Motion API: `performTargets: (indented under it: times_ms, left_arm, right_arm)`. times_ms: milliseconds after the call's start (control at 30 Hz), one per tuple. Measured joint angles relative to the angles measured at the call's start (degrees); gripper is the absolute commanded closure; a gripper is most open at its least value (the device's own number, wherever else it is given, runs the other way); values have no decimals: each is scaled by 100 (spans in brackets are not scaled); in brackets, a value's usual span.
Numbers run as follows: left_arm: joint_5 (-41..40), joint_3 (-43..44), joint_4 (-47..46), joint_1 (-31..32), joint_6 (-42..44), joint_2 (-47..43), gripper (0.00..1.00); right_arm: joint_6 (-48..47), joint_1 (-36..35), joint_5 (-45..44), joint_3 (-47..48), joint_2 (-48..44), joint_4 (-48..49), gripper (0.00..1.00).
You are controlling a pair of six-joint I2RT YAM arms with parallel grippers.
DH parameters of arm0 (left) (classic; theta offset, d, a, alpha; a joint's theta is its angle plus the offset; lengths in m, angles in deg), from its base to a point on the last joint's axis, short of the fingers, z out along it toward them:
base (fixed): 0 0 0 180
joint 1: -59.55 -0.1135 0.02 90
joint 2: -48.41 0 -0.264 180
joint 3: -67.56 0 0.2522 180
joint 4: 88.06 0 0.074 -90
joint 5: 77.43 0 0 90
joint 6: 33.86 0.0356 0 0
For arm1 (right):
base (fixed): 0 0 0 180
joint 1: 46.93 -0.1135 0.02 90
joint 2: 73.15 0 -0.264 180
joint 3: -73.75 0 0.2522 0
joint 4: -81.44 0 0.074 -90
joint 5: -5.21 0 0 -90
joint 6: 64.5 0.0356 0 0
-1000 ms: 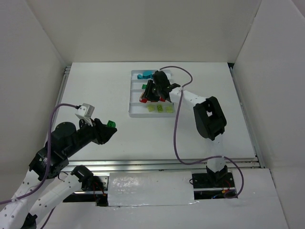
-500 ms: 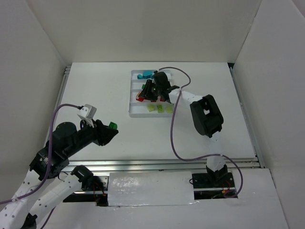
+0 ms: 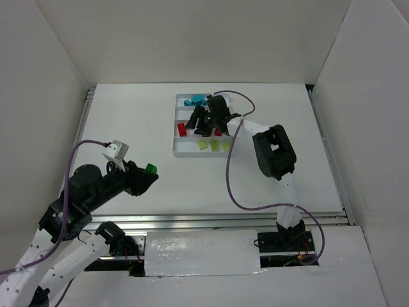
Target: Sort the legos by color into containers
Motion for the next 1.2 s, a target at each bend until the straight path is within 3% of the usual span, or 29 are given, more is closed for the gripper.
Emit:
performTargets:
  times_ms: [133,267,300,367,533,767,1033,1100,1200]
  left_arm:
    - [0,-2,-24,2,-4,-4,100]
    - [98,-13,-76,2,-24,7,100]
    - [168,-24,-120,2,-42,15,100]
    - [348,-52,-227,0,-138,55,100]
    - [1314,-90,-796,0,-323,304,100]
    - [2758,-258,-1781,0,-503,623,100]
    - [3657,-717,-2612,0,-931,925,100]
    - [3729,-739,-2649,0,-946,953,100]
    - [3812,-739,-2763,0,-953,907,100]
  right_arm:
    - [-118,20,-61,-269,-273,4,32]
    - [-345,2,2,-1075,-1143,31,30]
    - [-452,-15,109,-1384,-1534,70,25]
    - [-673,-68,560,-1982,-2345,323,1]
    - [-973,-245,2076,-3198,-4135,1279,0]
    - [7,-518,3473,-4846,-6000,3364,2]
    - [-164,-1805,3147,-4927,-6585,3265,17]
    - [-245,-1941,2983,-4905,-6599,3185,24]
    - [-297,-1971,2712,-4896,-6594,3067,27]
